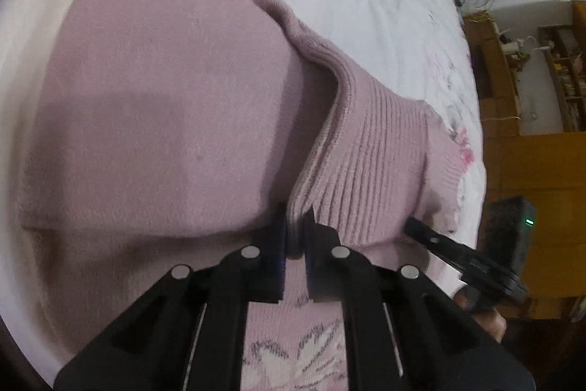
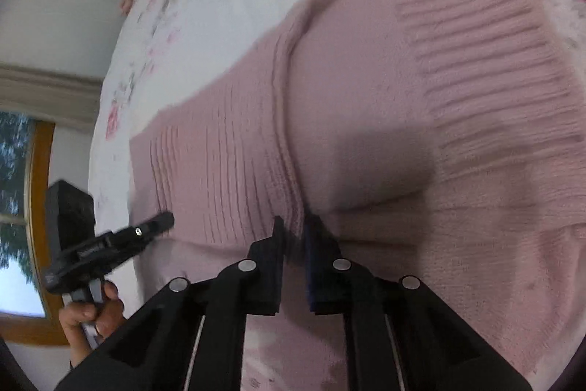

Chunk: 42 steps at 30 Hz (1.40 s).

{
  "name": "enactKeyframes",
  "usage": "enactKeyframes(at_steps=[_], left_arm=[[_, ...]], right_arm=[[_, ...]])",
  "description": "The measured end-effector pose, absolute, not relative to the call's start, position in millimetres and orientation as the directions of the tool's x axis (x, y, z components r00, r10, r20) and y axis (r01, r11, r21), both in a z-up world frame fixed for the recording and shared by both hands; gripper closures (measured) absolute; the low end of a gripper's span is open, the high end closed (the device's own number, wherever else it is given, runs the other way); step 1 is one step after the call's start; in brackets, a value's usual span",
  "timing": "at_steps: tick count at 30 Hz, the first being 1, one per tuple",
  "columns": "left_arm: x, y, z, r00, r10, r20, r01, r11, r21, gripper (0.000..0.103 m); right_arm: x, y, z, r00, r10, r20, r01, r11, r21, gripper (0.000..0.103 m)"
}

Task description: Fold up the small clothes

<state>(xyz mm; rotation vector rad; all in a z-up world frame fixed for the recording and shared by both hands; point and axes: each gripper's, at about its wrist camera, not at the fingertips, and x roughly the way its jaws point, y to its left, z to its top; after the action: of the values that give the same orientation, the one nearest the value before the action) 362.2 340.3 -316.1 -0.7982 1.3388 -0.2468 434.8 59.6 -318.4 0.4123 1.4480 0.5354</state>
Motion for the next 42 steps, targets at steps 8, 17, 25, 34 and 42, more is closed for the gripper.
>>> enactKeyframes(at_steps=[8, 17, 25, 34, 42], left_arm=[[354, 342, -249, 0.446, -0.619, -0.647, -0.080, 0.692, -0.717, 0.052], [371, 350, -327, 0.316, -0.651, -0.690, -0.230, 0.653, -0.722, 0.072], [261, 381, -276, 0.391, -0.664, -0.637, -0.188, 0.621, -0.761, 0.034], [82, 423, -267, 0.408, -0.591, -0.696, -0.328, 0.616, -0.716, 0.022], [27, 414, -308, 0.297, -0.649, -0.700, -0.417, 0.572, -0.707, 0.021]], right_arm=[[436, 51, -272, 0.173, 0.663, -0.729, -0.155, 0.749, 0.644, 0.087], [441, 43, -327, 0.067, 0.674, -0.736, -0.061, 0.739, 0.671, 0.103], [379, -39, -284, 0.096, 0.716, -0.692, -0.063, 0.698, 0.713, 0.068], [233, -149, -301, 0.050, 0.610, -0.791, 0.020, 0.791, 0.611, 0.057], [167, -152, -320, -0.019, 0.658, -0.753, 0.077, 0.752, 0.655, 0.055]])
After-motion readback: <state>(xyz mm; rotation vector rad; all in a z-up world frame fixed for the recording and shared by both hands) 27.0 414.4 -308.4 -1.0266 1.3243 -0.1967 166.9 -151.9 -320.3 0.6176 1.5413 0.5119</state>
